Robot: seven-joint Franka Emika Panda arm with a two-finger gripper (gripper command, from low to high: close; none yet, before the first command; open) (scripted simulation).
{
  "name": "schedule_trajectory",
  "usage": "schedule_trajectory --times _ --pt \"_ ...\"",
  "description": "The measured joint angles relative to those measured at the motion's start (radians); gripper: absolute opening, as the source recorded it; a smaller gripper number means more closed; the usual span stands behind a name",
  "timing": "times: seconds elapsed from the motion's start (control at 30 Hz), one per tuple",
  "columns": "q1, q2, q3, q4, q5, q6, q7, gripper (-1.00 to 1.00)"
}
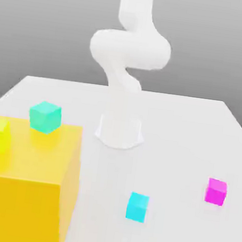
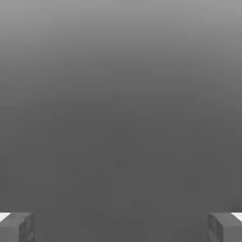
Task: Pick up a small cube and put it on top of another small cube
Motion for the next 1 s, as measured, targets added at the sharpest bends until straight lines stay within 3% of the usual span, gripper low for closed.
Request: schedule_trajectory --times 0.5,0.7,0.9,0.93,1.0 --pt "0.359 0.549 0.190 -0.275 0.055 0.327 -0.316 0.00" --pt "0.489 0.772 0.258 -0.380 -0.075 0.458 -0.329 0.00" --pt "0.601 0.992 0.121 -0.355 -0.249 0.623 -0.215 0.00" --pt "0.622 1.021 0.098 -0.350 -0.262 0.646 -0.205 -1.00" --pt "0.621 1.021 0.098 -0.350 -0.262 0.646 -0.204 -1.00"
